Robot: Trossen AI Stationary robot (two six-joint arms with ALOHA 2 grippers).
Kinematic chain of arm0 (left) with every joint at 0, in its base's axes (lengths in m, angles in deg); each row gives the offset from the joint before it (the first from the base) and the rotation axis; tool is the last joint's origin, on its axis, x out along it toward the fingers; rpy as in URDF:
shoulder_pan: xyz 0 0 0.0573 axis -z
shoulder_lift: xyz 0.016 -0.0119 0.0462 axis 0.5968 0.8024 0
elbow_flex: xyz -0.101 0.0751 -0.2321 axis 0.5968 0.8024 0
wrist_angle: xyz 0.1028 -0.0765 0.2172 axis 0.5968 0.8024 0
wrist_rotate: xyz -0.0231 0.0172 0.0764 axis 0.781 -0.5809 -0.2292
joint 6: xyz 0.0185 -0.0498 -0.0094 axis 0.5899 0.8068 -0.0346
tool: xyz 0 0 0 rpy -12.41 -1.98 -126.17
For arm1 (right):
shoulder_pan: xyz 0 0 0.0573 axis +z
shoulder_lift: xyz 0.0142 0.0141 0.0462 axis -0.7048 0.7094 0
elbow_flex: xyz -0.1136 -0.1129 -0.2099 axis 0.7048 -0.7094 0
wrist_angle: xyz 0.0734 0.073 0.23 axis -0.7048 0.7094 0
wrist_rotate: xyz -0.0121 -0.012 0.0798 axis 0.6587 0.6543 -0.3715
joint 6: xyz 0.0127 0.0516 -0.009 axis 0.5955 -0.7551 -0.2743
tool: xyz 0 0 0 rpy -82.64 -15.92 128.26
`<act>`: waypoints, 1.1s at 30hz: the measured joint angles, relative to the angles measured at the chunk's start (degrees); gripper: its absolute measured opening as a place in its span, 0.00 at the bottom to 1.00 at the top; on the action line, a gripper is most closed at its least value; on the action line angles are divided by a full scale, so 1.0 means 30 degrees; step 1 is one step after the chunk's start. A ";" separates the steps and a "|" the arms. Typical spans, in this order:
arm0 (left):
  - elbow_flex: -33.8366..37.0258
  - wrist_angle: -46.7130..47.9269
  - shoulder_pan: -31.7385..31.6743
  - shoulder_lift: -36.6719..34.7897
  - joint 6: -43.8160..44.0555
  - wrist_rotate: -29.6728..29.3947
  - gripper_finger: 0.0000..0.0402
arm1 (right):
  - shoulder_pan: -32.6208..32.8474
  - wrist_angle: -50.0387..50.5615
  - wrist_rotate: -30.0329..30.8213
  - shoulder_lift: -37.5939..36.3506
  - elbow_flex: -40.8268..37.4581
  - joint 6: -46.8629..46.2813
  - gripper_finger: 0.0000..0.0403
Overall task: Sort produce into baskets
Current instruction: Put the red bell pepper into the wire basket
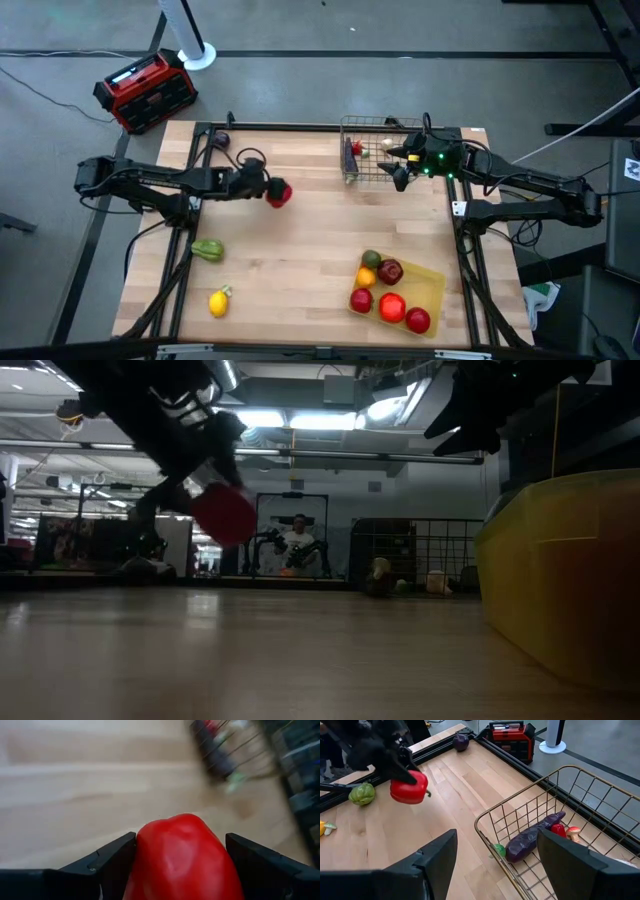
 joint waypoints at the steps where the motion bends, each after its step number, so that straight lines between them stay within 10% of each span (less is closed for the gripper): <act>1: 0.0000 -0.0825 0.0000 0.0097 -0.0076 -0.0290 0.73 | -0.0004 0.0000 0.0001 0.0002 0.0000 0.0000 0.67; 15: -0.2027 -1.4434 -0.1144 0.6302 -0.3370 -0.1455 0.73 | 0.0000 0.0000 0.0005 -0.0005 0.0000 0.0000 0.67; 33: -1.1613 -1.5325 -0.3038 1.4704 -0.7762 0.1458 0.73 | -0.0007 -0.0002 0.0000 -0.0005 0.0000 0.0000 0.67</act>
